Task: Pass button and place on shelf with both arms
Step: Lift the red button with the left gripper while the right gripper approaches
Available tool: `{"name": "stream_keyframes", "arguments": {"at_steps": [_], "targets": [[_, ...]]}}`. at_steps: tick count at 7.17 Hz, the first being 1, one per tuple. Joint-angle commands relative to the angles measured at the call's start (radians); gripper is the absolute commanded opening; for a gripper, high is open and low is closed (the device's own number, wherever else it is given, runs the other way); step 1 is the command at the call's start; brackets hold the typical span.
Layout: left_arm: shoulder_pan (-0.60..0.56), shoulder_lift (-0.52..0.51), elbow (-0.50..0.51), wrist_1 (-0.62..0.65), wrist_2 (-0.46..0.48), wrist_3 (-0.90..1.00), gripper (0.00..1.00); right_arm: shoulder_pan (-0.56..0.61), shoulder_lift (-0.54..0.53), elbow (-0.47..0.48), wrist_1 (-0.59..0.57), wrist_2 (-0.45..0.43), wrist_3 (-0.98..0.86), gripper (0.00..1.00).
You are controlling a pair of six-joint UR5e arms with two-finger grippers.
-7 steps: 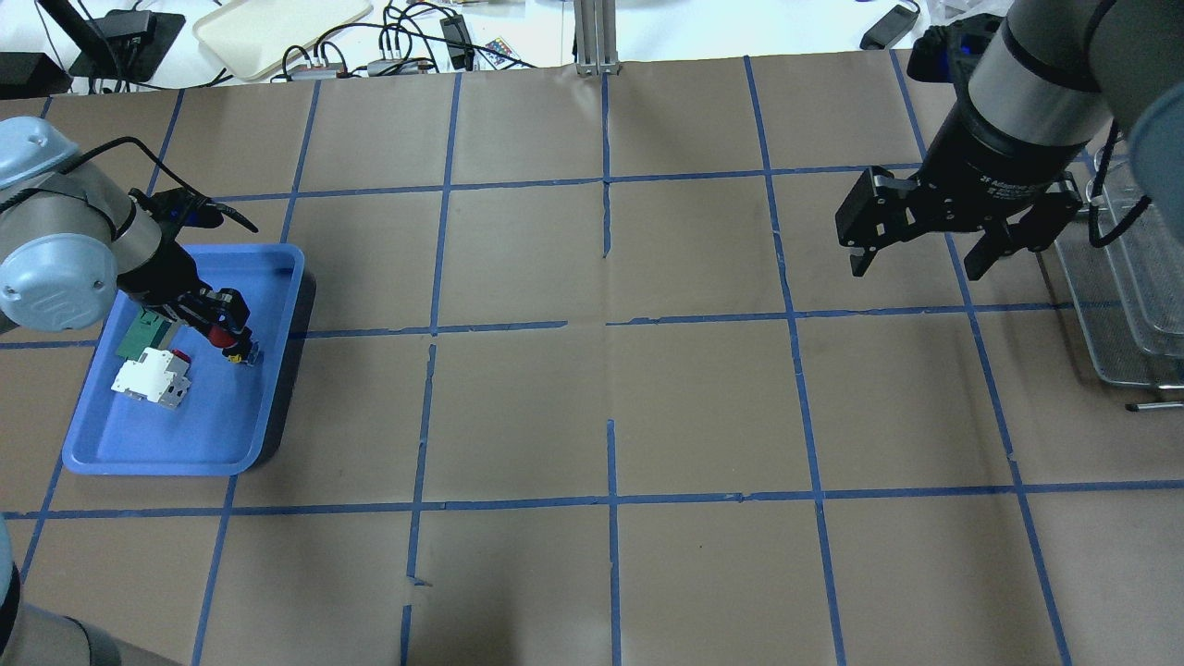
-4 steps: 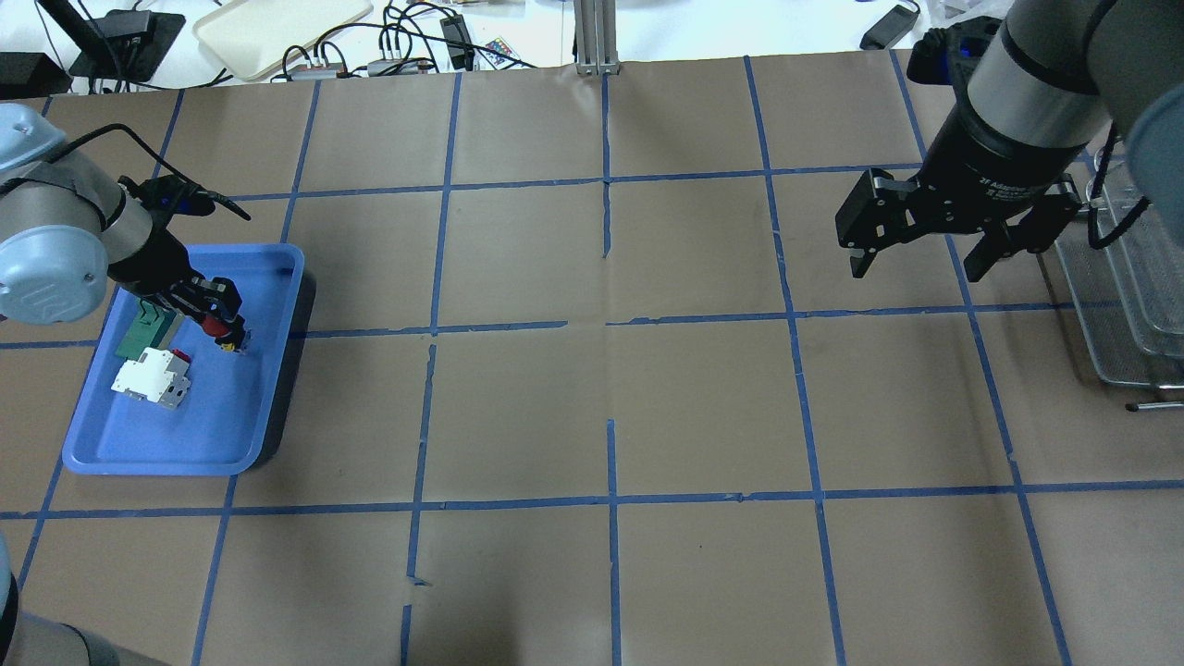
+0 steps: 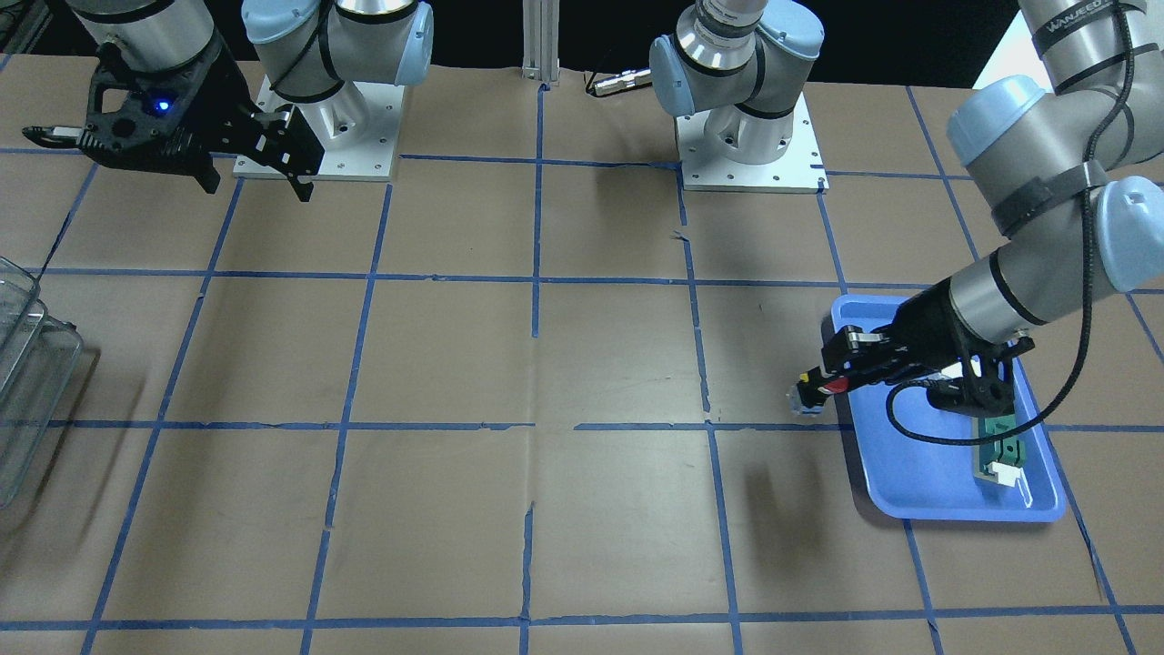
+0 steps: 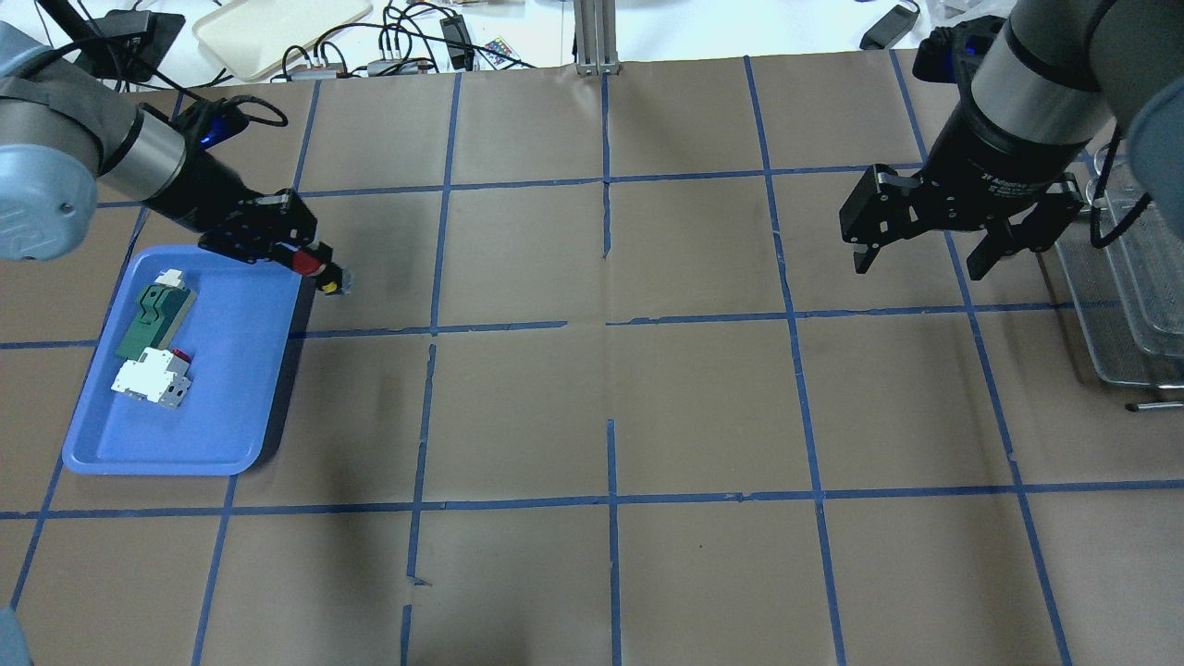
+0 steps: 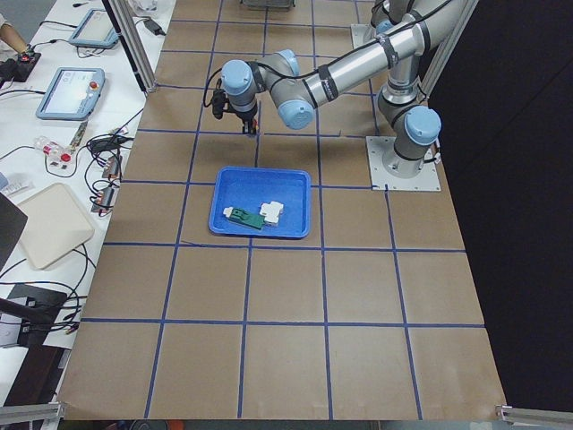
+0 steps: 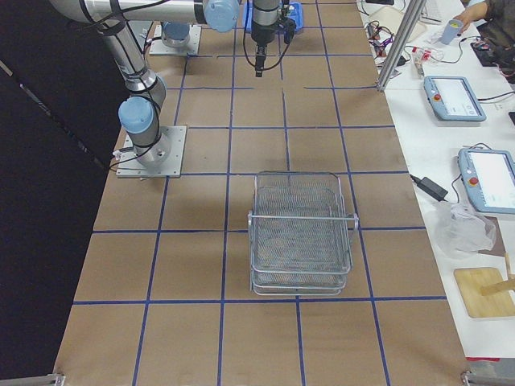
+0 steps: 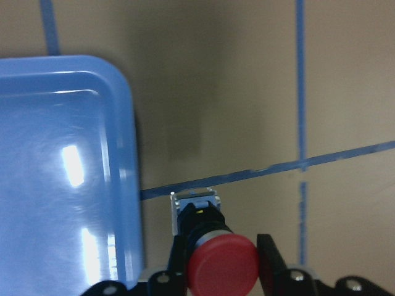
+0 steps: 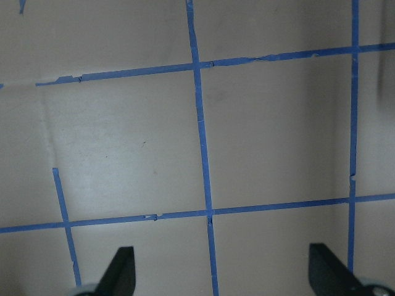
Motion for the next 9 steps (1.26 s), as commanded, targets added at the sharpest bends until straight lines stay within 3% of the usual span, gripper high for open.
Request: {"name": "stream_keyframes", "arguments": {"at_steps": [1, 2, 4, 6, 7, 9], "targets": [[-0.149, 0.014, 0.021, 0.046, -0.273, -0.526, 0.0, -0.123, 0.012, -0.009, 0.012, 0.045, 0.002, 1.0], [-0.181, 0.01, 0.02, 0.132, -0.392, -0.692, 0.0, -0.165, 0.012, -0.009, 0.014, 0.154, 0.017, 1.0], [-0.31, -0.007, 0.021, 0.363, -0.479, -1.095, 0.0, -0.194, 0.015, -0.006, 0.014, 0.271, 0.272, 1.0], [-0.431, -0.018, 0.018, 0.41, -0.383, -1.371, 0.0, -0.194, 0.03, -0.007, 0.003, 0.534, 0.566, 1.0], [-0.433, -0.017, 0.023, 0.409, -0.398, -1.39, 0.0, -0.196, 0.03, -0.006, 0.008, 0.569, 0.709, 1.0], [-0.436, -0.012, 0.023, 0.412, -0.438, -1.528, 0.0, -0.21, 0.077, -0.006, 0.002, 0.683, 0.738, 1.0]]}}
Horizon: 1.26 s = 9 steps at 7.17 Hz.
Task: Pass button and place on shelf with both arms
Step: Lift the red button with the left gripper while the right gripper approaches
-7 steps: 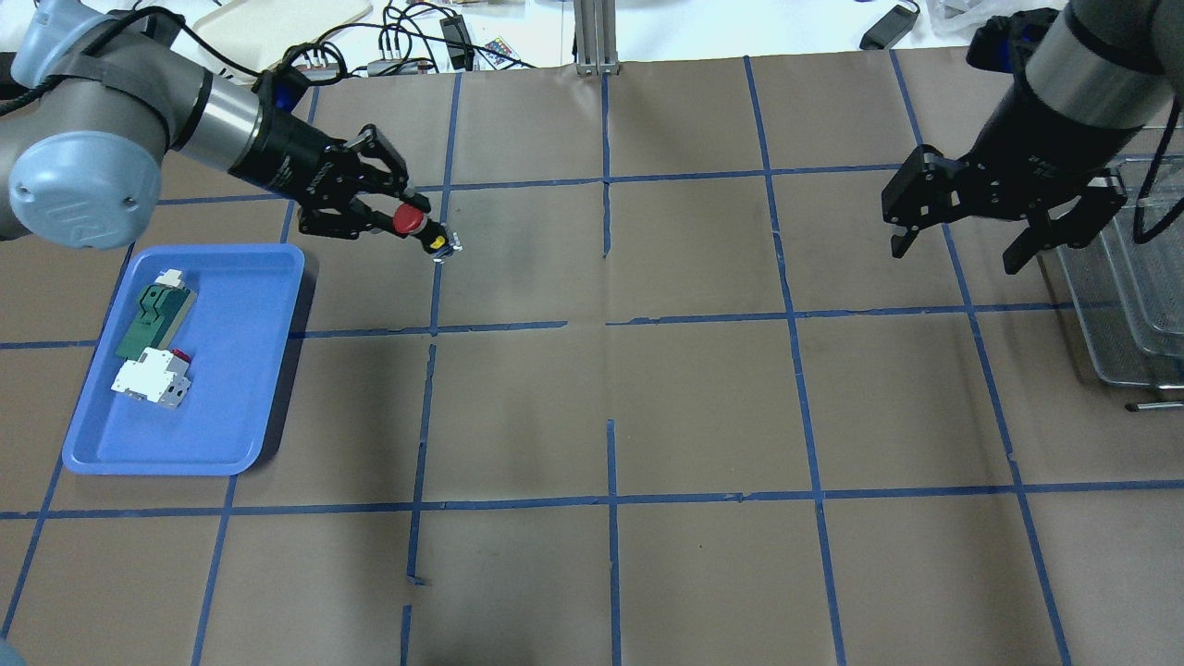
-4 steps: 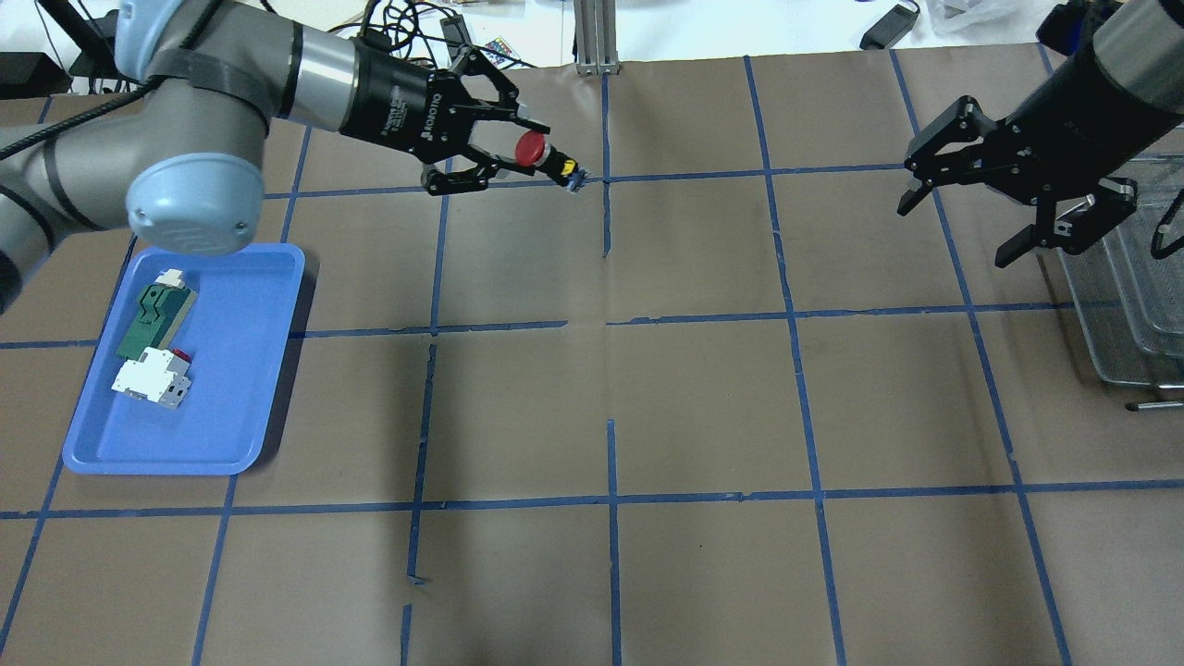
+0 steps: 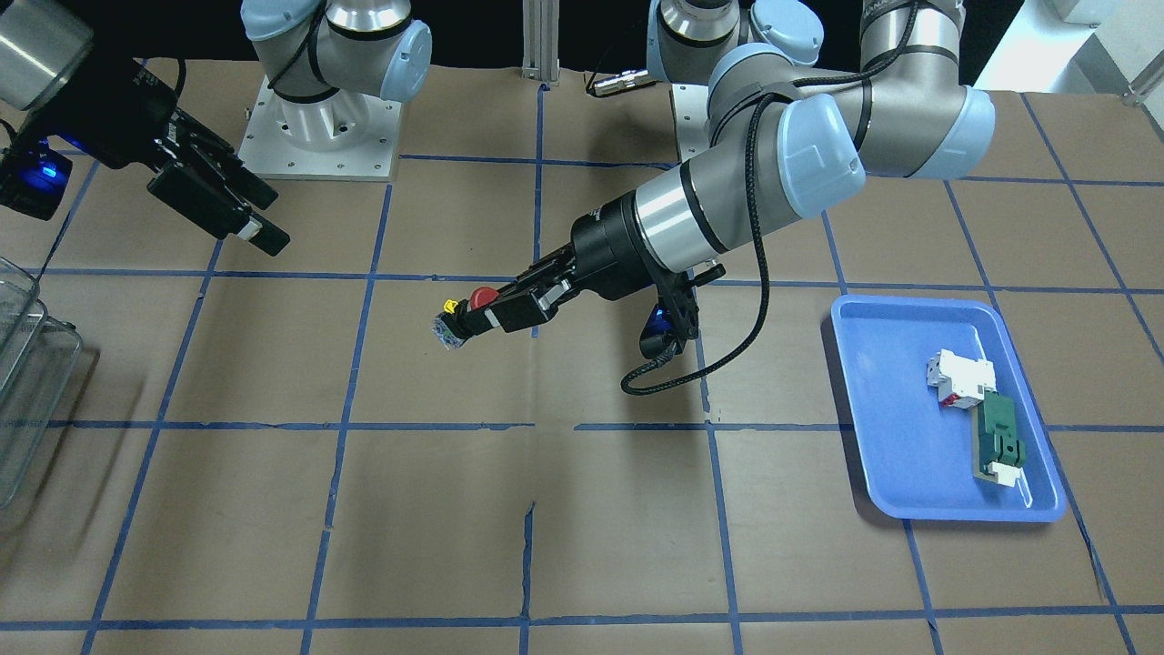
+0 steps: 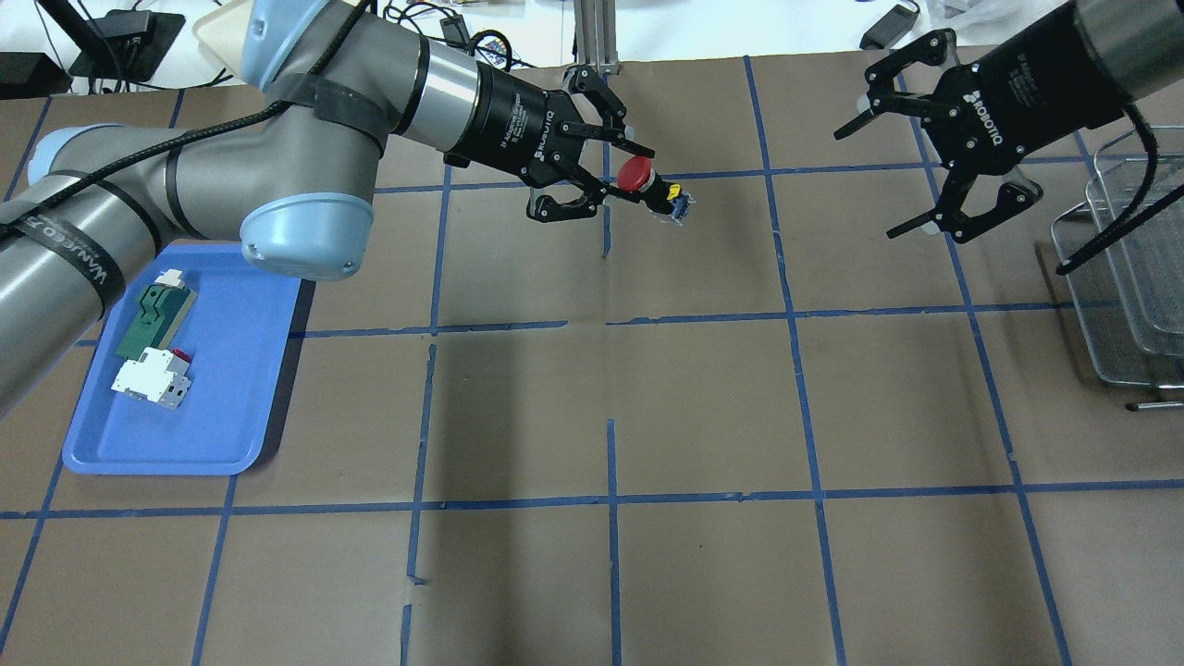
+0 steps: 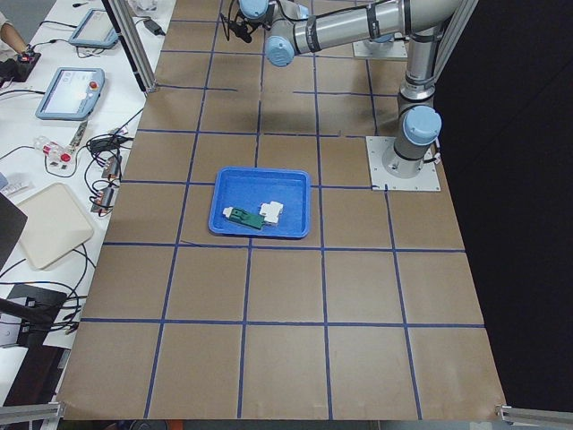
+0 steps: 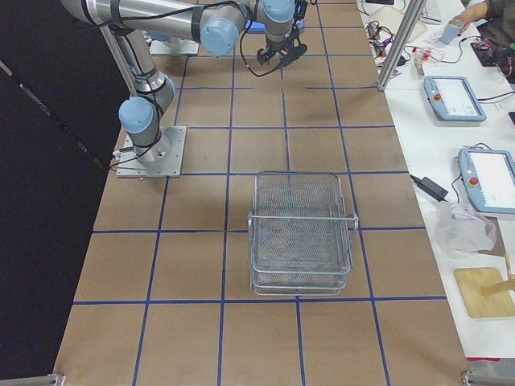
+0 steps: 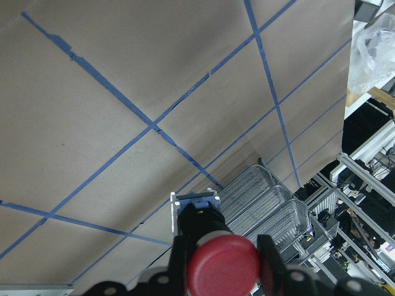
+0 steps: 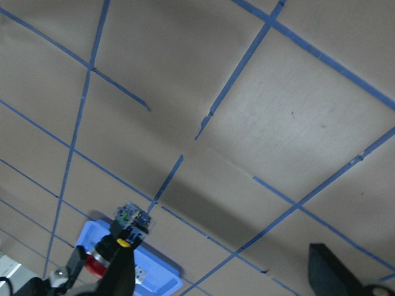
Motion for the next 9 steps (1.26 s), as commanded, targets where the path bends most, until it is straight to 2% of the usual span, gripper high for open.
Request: {"name": "stream_keyframes", "arguments": {"at_steps": [1, 2, 4, 5, 6, 7, 8, 9], "targets": [[-0.005, 0.009, -0.004, 0.007, -0.014, -0.115, 0.0, -0.048, 0.053, 0.003, 0.005, 0.075, 0.052, 1.0], [-0.007, 0.01, 0.002, 0.007, -0.02, -0.168, 0.0, -0.06, 0.069, 0.004, 0.004, 0.156, 0.063, 1.0], [-0.01, 0.006, -0.007, 0.013, -0.085, -0.193, 0.0, -0.057, 0.086, 0.008, 0.019, 0.239, 0.126, 1.0], [-0.008, -0.012, -0.022, 0.071, -0.155, -0.196, 0.0, -0.054, 0.084, 0.023, 0.019, 0.294, 0.156, 1.0], [-0.008, -0.006, -0.034, 0.082, -0.221, -0.195, 0.0, -0.051, 0.074, 0.084, 0.018, 0.293, 0.146, 1.0], [-0.007, -0.011, -0.051, 0.095, -0.241, -0.192, 0.0, -0.051, 0.037, 0.128, 0.004, 0.296, 0.155, 1.0], [-0.005, -0.029, -0.071, 0.161, -0.251, -0.192, 0.0, -0.051, -0.013, 0.159, 0.005, 0.3, 0.155, 1.0], [-0.005, -0.039, -0.077, 0.174, -0.292, -0.201, 0.0, -0.051, -0.024, 0.17, 0.007, 0.302, 0.158, 1.0]]}}
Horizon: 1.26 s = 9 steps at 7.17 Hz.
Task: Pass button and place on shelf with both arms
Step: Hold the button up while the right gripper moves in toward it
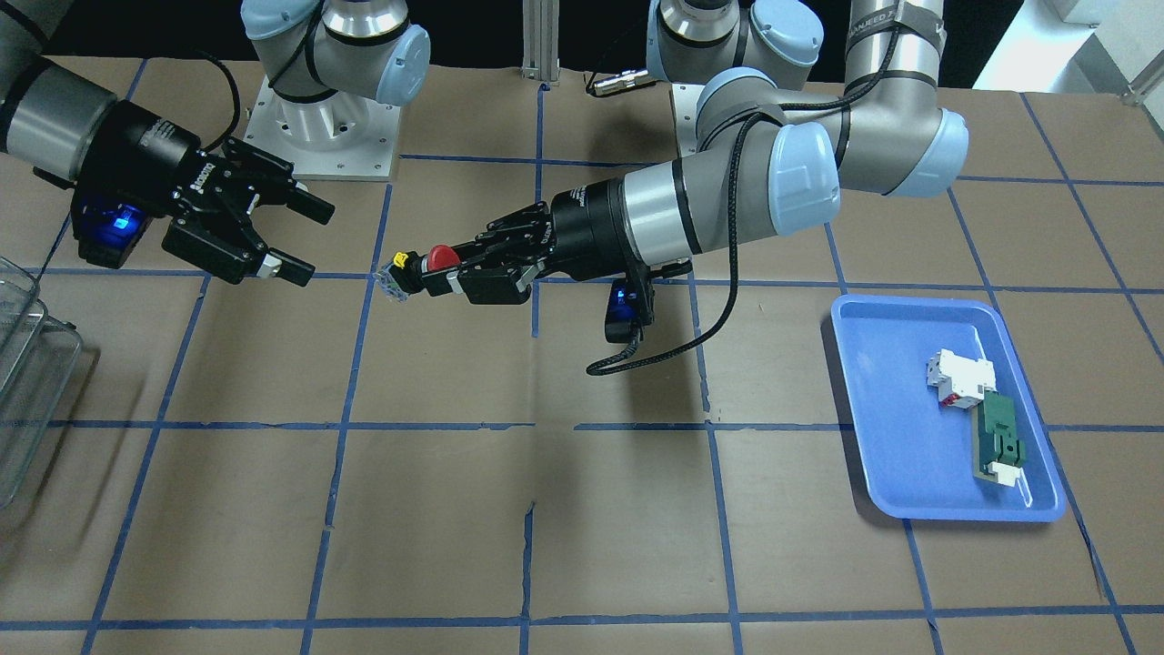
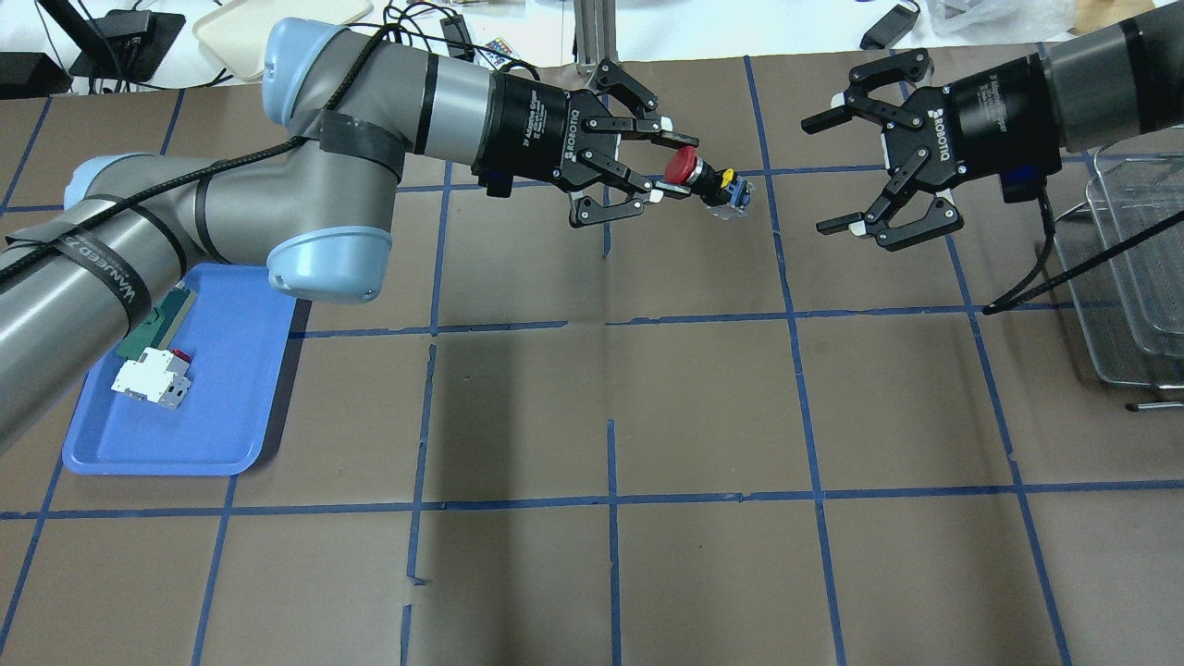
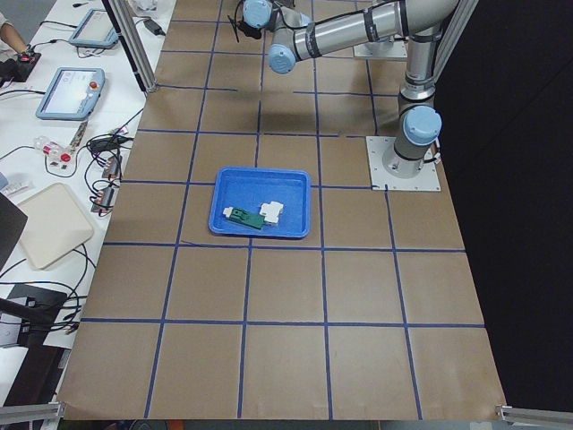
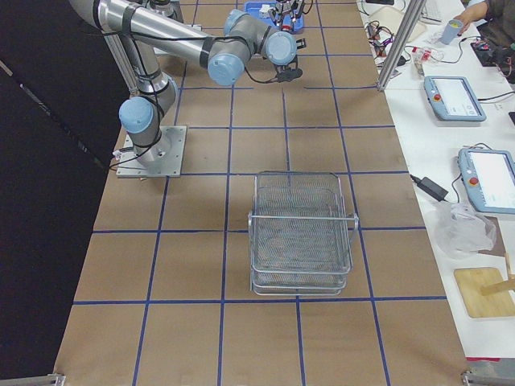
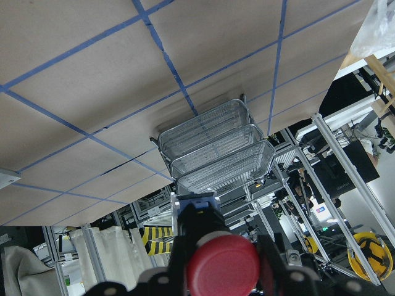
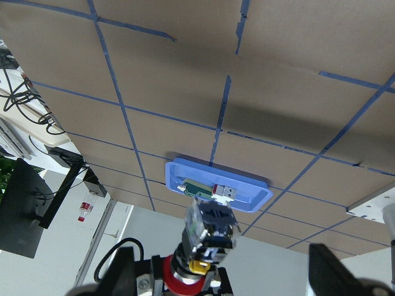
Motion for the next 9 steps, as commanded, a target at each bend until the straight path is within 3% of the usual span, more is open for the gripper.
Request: {"name": "stream_keyframes", "arguments": {"at_steps": [1, 3, 9], "targets": [[0.001, -0.017, -0.01, 0.033, -0.041, -0.007, 0.0, 0.0, -0.038, 0.028, 0.014, 0.002, 0.006, 1.0], [0.001, -0.02, 0.002, 0.032, -0.049, -0.011, 0.0, 0.002, -0.043, 0.069, 0.009, 0.039, 0.008, 1.0], [-0.016, -0.01, -0.01, 0.102, -0.046, -0.143, 0.0, 0.003, -0.01, 0.068, -0.018, 0.119, 0.013, 1.0]]}}
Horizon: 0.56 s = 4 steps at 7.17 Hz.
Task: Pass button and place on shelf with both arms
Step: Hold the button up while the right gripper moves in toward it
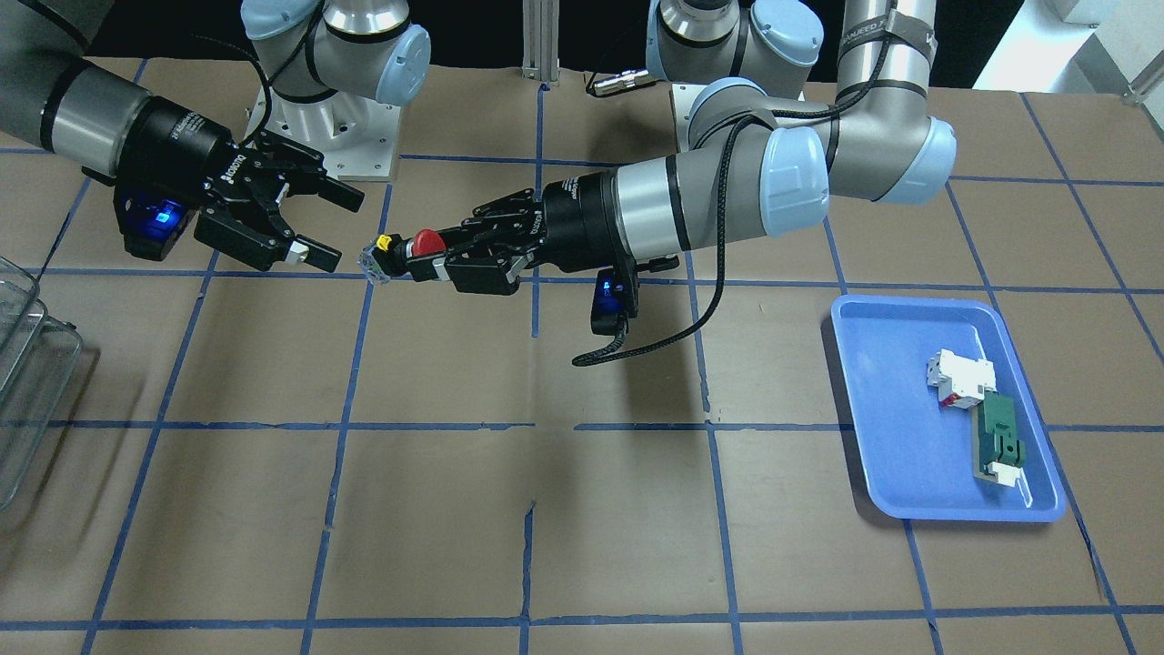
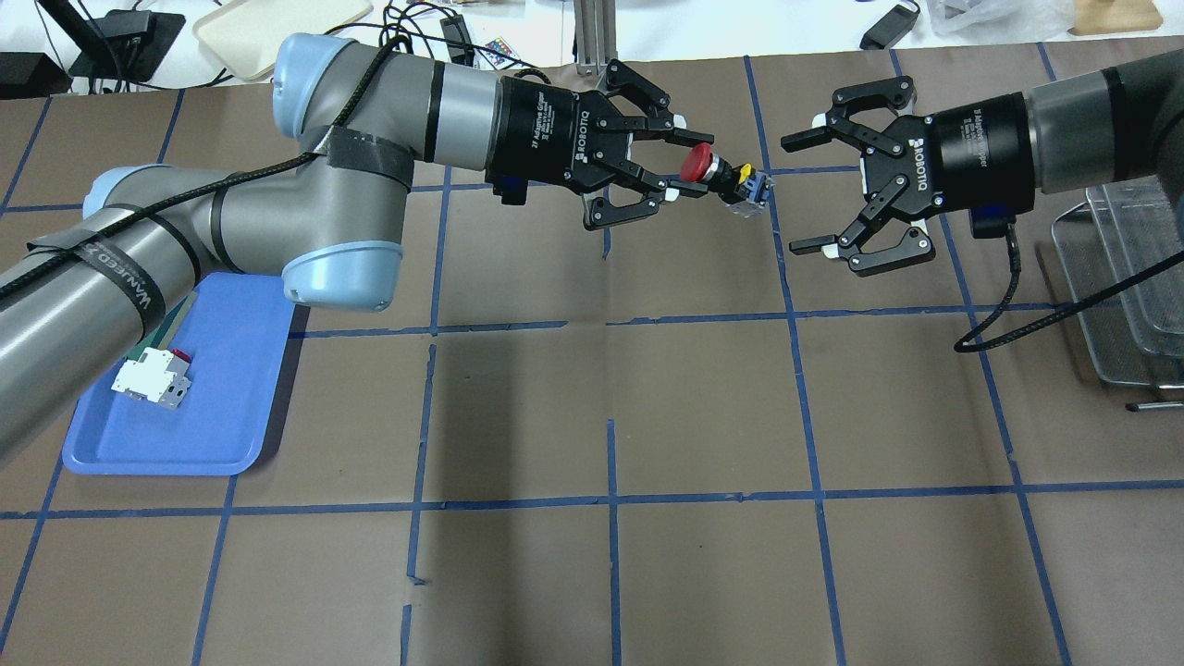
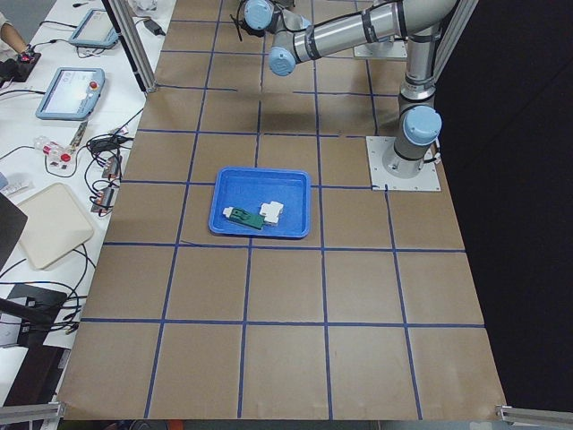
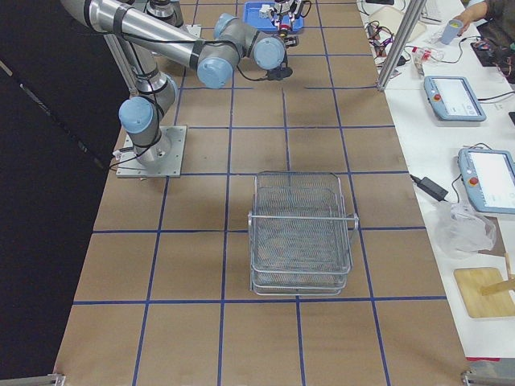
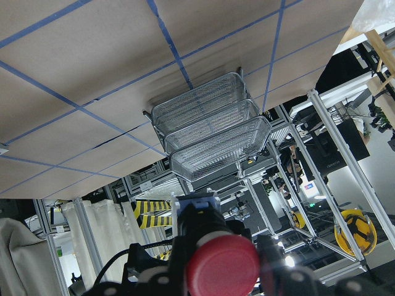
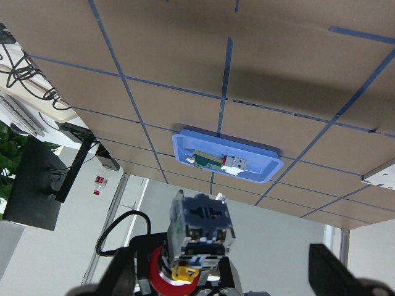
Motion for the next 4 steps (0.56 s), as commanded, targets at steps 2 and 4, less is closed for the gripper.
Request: {"name": "stream_keyframes", "arguments": {"at_steps": [2, 4], "targets": [[-0.01, -0.009, -0.002, 0.055, 0.002, -0.066, 0.0, 0.001, 0.013, 0.004, -0.023, 0.01, 0.005, 1.0], [-0.01, -0.013, -0.001, 0.085, 0.014, -0.16, 0.0, 0.001, 0.032, 0.004, -0.021, 0.002, 0.008, 1.0]]}}
